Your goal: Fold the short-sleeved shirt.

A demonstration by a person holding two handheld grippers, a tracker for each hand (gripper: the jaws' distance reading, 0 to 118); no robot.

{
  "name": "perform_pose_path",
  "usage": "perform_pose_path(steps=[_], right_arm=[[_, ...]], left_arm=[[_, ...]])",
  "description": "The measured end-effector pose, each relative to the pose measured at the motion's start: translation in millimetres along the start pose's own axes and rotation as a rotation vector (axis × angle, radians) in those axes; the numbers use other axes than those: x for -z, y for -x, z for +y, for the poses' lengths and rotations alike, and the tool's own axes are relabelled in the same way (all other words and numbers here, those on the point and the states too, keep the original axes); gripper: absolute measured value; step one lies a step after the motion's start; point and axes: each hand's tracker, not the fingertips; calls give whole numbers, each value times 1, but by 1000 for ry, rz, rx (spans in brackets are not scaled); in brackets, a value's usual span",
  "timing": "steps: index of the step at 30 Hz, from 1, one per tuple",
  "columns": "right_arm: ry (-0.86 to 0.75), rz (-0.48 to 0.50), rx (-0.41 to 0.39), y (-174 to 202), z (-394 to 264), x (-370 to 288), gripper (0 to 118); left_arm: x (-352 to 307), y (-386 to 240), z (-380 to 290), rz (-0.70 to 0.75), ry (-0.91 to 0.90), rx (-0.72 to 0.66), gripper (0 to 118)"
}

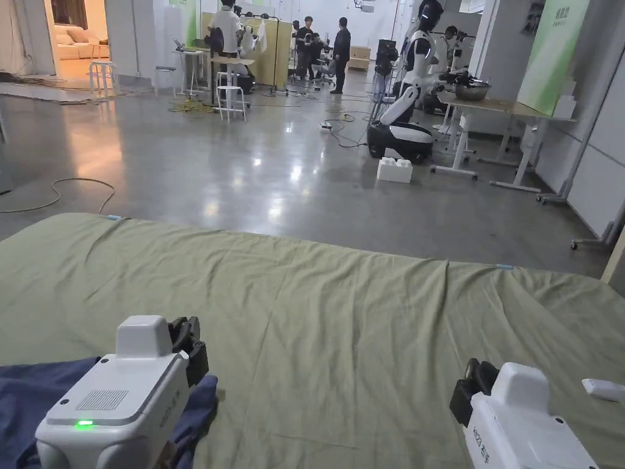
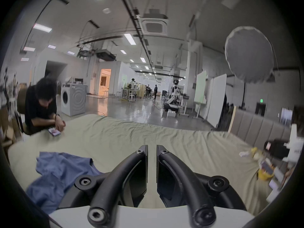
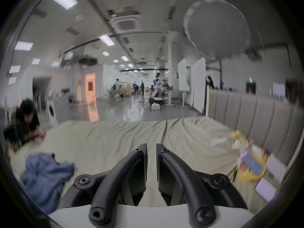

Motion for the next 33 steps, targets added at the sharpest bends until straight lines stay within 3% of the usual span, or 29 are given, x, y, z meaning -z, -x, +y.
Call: perform_pose_path(steps=[2,3,4,13,22,23,24,25,27,28,32,33], right_arm=[[-42,-19,14,2,-3,-4,11],[-58,-25,-3,3,-4,-5,11],[-59,-27,-17,6,-5,-5,11],[-72,-7,-116,15,-6,-7,11],[4,53,-150,26,-32,0,11],[15,57,-154,28,-35,1,11],[28,64,-161,30,-39,3,11],[41,69,-168,32,-42,5,11],[66,79,-172,35,-49,9,11],[75,82,-174,37,-53,11,11],[106,92,-186,43,-64,15,11],[114,93,-192,44,-68,17,11]], left_arm=[[6,11,1,8,-15,-22,10],[-34,-33,-4,12,-62,60,10],[-38,-35,-5,13,-60,59,10],[-68,-29,-3,46,78,132,10],[-45,102,-33,149,489,45,12],[-44,113,-39,167,531,39,16],[-42,126,-45,162,563,48,29],[-41,140,-52,164,602,51,48],[-34,154,-67,238,685,68,105],[-31,163,-76,271,719,67,118],[-19,181,-104,313,757,66,118],[-14,185,-112,322,800,66,112]])
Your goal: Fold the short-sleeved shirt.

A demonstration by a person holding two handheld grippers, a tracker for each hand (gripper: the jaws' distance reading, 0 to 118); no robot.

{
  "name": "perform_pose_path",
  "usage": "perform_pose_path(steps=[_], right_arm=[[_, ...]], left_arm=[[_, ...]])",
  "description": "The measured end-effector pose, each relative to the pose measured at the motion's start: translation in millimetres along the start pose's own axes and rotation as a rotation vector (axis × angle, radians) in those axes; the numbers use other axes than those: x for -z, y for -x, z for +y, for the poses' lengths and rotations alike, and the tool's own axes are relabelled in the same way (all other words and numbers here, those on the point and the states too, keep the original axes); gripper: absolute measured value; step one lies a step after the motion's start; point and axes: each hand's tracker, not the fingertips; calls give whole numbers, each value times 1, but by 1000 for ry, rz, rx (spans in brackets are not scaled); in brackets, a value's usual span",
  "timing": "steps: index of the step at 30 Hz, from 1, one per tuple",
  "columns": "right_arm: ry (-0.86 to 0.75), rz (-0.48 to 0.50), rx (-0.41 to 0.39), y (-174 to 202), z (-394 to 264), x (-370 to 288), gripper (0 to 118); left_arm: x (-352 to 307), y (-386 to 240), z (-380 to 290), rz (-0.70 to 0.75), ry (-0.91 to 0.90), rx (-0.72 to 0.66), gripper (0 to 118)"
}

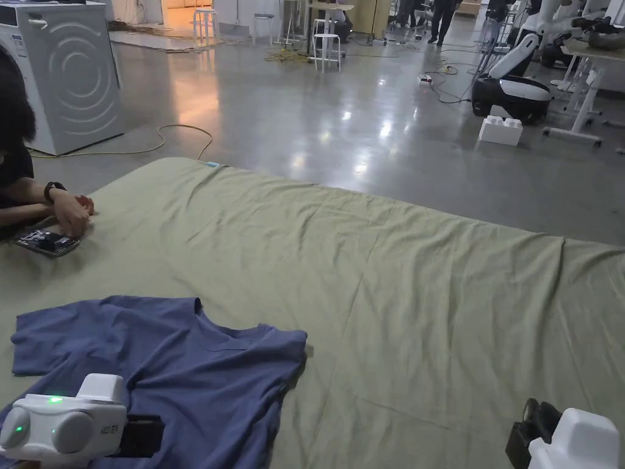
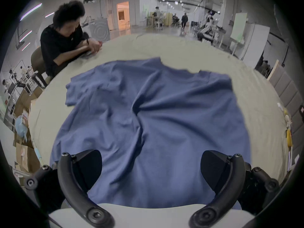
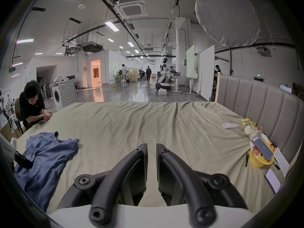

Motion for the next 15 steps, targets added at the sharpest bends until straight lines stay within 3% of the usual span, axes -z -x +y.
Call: perform_pose_path(steps=[2,3,4,5,8,11,15], right_arm=[[14,3,-10,2,-3,2,11],[17,4,-14,2,-4,2,11],[21,4,-18,2,-4,1,11],[23,2,-22,2,-4,0,11],[24,-7,-28,-1,-7,1,11],[35,-11,-22,-3,-10,0,11],[40,-17,-22,-6,-13,-4,11]], left_arm=[[14,-3,-6,72,103,6,91],[20,-2,-9,89,121,4,90],[17,-2,-12,10,62,-28,87],[12,-2,-11,44,-5,-50,79],[23,5,-12,25,-60,11,10],[27,-5,-17,80,-49,106,6],[54,7,-13,59,-37,66,5]])
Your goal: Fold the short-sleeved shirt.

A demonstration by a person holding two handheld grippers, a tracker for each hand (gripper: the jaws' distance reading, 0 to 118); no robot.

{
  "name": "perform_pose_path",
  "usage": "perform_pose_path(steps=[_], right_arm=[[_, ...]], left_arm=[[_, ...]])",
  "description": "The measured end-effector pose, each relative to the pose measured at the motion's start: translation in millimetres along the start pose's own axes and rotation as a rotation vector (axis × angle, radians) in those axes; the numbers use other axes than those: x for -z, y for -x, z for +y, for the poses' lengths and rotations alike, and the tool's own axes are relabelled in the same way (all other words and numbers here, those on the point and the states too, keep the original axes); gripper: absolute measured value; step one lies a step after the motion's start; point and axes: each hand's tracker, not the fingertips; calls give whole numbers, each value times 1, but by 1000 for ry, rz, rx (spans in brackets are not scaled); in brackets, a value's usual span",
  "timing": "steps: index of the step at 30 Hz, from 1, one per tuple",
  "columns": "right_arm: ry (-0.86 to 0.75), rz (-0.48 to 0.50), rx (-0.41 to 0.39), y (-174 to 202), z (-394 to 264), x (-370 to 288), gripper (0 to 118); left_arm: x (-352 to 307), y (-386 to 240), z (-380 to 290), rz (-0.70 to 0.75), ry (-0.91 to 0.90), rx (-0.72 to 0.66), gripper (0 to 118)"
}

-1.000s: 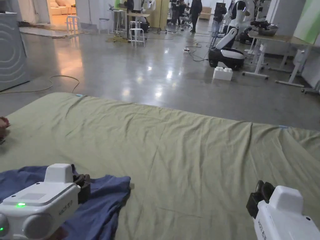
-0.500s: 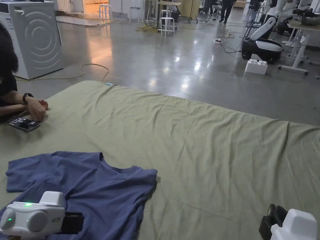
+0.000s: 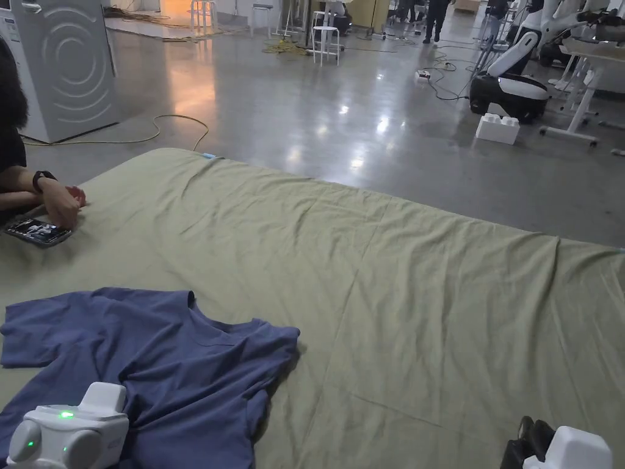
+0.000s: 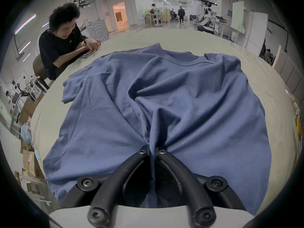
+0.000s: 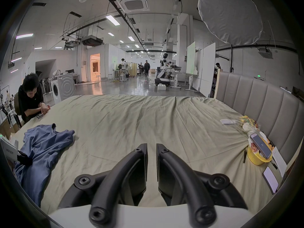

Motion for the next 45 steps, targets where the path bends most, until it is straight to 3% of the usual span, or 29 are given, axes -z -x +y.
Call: perform_pose_path(steps=[3,5,7,12,14,15,16,24,31,39,45], right_arm=[[-2,-3,11,-4,-1,-5,11],[-6,-6,14,-6,-1,-7,11],[-17,-10,19,-8,0,-11,11],[-50,-18,26,-14,7,-18,11],[-60,-21,30,-17,11,-21,11],[-67,-23,36,-19,13,-23,11],[-75,-26,41,-22,14,-25,11],[-141,-66,54,-44,24,-46,11],[-183,-113,87,-76,30,-62,11],[-209,-192,124,-114,28,-85,11],[-180,-239,130,-134,11,-95,11]], left_arm=[[-13,-3,2,13,-36,13,4],[-26,3,8,-15,-109,-79,4],[-75,-17,9,-21,-196,-94,3],[-148,-34,38,-54,-368,88,3],[-181,-41,51,-87,-426,58,3],[-179,-28,71,-160,-468,-59,3],[-188,-31,79,-162,-498,-82,3],[-280,-82,157,-269,-770,39,3],[-337,-167,180,-494,-883,132,3],[-322,-299,146,-674,-739,263,3],[-245,-371,88,-760,-478,353,4]])
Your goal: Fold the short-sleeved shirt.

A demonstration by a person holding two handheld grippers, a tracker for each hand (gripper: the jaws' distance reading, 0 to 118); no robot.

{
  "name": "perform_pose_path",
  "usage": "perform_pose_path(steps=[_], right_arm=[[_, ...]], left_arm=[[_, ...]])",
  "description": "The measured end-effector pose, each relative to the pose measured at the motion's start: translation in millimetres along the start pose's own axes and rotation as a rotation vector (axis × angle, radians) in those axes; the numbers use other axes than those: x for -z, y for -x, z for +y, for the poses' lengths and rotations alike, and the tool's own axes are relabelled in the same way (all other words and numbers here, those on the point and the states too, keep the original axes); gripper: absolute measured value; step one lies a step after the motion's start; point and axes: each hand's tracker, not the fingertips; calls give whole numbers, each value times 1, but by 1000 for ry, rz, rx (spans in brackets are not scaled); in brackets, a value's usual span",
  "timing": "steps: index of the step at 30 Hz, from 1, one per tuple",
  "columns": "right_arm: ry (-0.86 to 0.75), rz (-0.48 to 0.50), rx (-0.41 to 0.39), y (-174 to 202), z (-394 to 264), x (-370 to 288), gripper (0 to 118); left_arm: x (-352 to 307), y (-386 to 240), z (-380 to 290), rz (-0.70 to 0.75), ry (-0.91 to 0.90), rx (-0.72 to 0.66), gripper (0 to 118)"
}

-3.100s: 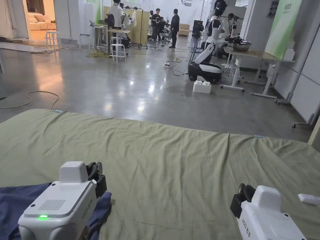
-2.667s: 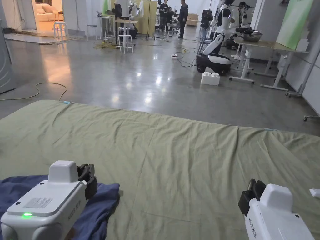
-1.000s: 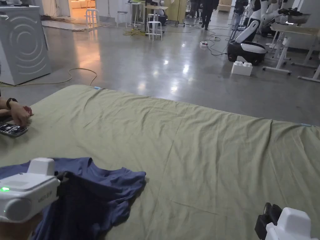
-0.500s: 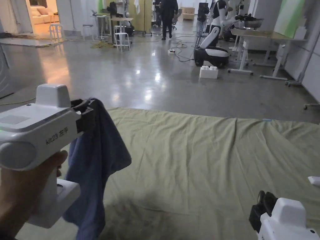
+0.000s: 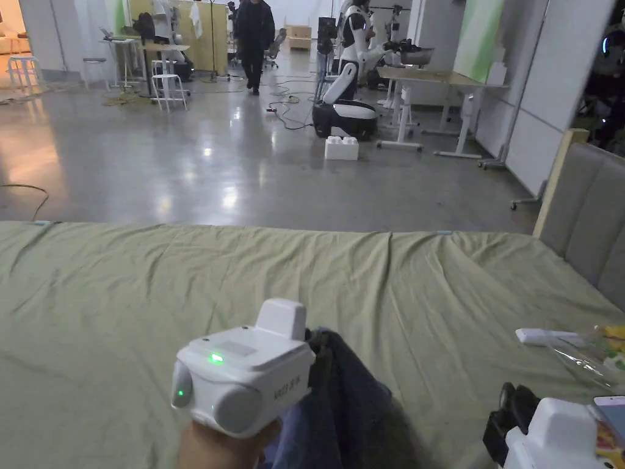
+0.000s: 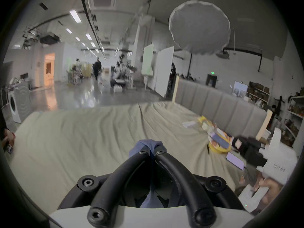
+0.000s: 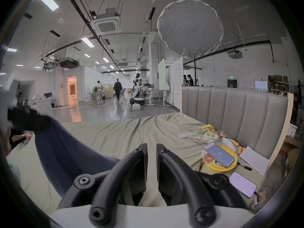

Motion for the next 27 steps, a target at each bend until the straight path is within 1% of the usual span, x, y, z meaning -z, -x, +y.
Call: perform_pose_path(steps=[1,2,4,6,7,9,11,13,16,19,21,22,23,24,25,26,27], right_arm=[[8,-7,-2,-3,-3,-1,11],[16,-10,-4,-5,-6,-1,11],[35,-14,-9,-9,-12,-1,11],[51,-15,-13,-10,-16,-1,11],[56,-13,-12,-10,-17,-1,11],[61,-8,-15,-8,-18,0,11],[60,3,-19,-3,-15,0,11],[46,19,-26,4,-9,1,11],[18,48,-28,17,1,2,11],[-7,79,-37,33,12,3,11],[-29,98,-46,44,17,3,11],[-39,106,-53,49,20,3,11],[-46,114,-55,54,21,2,11],[-55,123,-54,60,23,2,11],[-65,129,-53,65,25,1,11],[-74,133,-57,69,26,1,11],[-85,138,-66,75,28,0,11]], left_arm=[[6,-8,-11,-12,34,2,4],[13,-13,-24,-30,69,6,9],[22,-19,-43,-21,99,9,39],[27,-20,-61,-15,129,22,75],[25,-19,-64,1,123,35,81],[14,-17,-66,29,98,62,81],[3,-8,-63,50,56,53,81],[-13,2,-52,82,-3,19,81],[-47,24,-42,110,-156,-55,81],[-80,44,-32,155,-254,-120,81],[-98,54,-27,210,-306,-141,79],[-80,49,-28,244,-312,-136,76],[-80,50,-28,271,-315,-125,71],[-79,51,-29,302,-316,-113,57],[-113,52,-26,330,-320,-116,40],[-115,52,-26,354,-317,-109,19],[-109,52,-27,387,-294,-106,10]])
